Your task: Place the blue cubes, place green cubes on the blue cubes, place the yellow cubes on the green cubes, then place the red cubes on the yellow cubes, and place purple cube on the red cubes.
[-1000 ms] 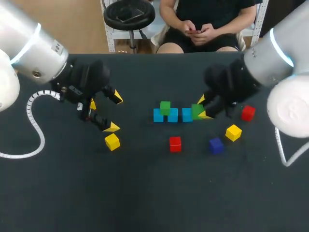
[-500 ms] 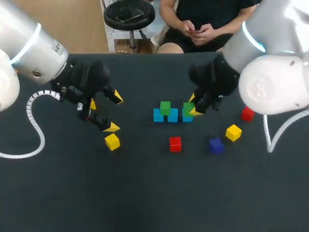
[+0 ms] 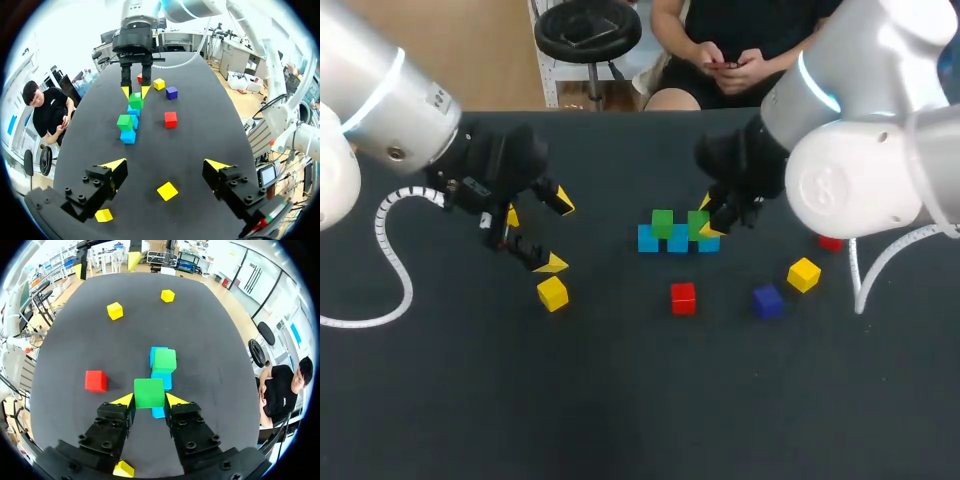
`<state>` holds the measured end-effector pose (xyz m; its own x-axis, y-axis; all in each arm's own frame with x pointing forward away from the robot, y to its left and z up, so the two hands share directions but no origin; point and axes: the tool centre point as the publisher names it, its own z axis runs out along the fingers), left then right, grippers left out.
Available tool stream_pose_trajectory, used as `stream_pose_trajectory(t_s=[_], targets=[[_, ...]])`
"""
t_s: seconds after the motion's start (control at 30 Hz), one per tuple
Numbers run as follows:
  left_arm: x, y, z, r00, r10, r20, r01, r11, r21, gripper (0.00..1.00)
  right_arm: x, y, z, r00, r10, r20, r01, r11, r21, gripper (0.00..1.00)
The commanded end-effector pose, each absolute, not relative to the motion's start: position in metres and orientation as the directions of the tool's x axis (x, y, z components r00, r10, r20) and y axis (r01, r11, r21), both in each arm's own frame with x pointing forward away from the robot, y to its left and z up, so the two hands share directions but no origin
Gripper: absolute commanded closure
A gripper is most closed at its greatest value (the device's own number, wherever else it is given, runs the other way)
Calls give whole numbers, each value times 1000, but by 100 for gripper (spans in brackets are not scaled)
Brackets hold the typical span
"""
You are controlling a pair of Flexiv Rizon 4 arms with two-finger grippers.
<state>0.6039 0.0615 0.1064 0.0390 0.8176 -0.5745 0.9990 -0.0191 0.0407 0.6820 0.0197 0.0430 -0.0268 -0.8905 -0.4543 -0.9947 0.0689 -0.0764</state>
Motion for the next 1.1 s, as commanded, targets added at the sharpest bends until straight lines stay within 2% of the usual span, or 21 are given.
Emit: stream_pose_trajectory(t_s=[0.03, 1.1], targets=[[605, 62, 106, 41, 817, -575, 999, -22, 41, 0, 688, 20, 39, -29, -890, -455, -995, 68, -70, 100], [605, 62, 106, 41, 817, -575, 999, -22, 41, 0, 702, 23, 24, -39, -887, -460, -996, 70, -49, 100]])
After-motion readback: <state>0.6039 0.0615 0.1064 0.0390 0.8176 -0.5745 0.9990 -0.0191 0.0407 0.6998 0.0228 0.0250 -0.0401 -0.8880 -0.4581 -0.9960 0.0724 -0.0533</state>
